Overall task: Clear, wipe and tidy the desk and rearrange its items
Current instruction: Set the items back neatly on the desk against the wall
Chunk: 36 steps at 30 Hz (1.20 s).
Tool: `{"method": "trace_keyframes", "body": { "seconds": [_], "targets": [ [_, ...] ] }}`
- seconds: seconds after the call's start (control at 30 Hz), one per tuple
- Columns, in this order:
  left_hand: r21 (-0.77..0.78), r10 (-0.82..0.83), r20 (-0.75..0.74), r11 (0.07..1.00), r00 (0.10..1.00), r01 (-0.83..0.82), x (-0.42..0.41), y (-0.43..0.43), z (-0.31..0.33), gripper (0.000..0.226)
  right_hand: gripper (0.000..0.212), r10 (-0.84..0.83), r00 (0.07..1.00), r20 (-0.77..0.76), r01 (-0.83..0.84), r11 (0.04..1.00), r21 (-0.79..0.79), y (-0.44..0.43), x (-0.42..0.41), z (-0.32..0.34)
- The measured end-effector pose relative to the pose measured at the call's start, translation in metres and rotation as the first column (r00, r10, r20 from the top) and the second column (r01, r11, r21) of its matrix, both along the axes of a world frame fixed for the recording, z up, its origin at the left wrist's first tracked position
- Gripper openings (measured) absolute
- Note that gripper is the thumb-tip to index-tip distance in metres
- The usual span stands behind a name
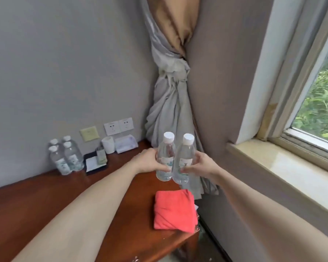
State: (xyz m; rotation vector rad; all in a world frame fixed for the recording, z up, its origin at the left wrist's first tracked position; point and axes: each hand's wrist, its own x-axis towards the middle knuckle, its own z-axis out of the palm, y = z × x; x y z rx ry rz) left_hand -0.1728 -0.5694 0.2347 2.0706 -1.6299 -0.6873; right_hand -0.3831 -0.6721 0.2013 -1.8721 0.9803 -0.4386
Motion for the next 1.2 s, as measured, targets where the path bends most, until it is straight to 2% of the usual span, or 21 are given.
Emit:
{"method": "trace_keyframes", "body": {
  "seconds": [0.23, 0.33, 0.43, 0.57, 0.7, 0.9, 1.2],
  "targets": [
    [0.032, 0.25, -0.101, 0.968, 0.963, -0.248, 0.093, 0.081, -0.019, 0.047, 0.06, 0.311, 0.947, -0.079, -0.312, 0.95, -0.006, 0.026, 0.133, -0.012],
    [0.083, 0.355, -0.096, 0.934, 0.93, -0.348, 0.131, 0.105, -0.027, 0.052, 0.06, 0.416, 0.904, -0.097, -0.417, 0.909, 0.007, 0.034, 0.185, -0.018],
    [0.102, 0.462, -0.101, 0.886, 0.881, -0.453, 0.165, 0.122, -0.037, 0.06, 0.055, 0.49, 0.864, -0.115, -0.491, 0.871, 0.019, 0.039, 0.233, -0.021],
    [0.113, 0.595, -0.12, 0.804, 0.795, -0.584, 0.199, 0.143, -0.045, 0.059, 0.059, 0.57, 0.809, -0.144, -0.572, 0.82, 0.032, 0.045, 0.294, -0.026],
    [0.151, 0.676, -0.141, 0.737, 0.724, -0.659, 0.225, 0.16, -0.059, 0.06, 0.067, 0.629, 0.759, -0.169, -0.627, 0.776, 0.073, 0.055, 0.338, -0.036],
    [0.208, 0.71, -0.152, 0.703, 0.687, -0.681, 0.278, 0.174, -0.082, 0.069, 0.06, 0.661, 0.722, -0.204, -0.654, 0.748, 0.11, 0.068, 0.398, -0.05],
    [0.237, 0.689, -0.159, 0.722, 0.707, -0.65, 0.379, 0.168, -0.118, 0.07, 0.064, 0.582, 0.77, -0.26, -0.569, 0.812, 0.131, 0.075, 0.49, -0.077]
  ]
}}
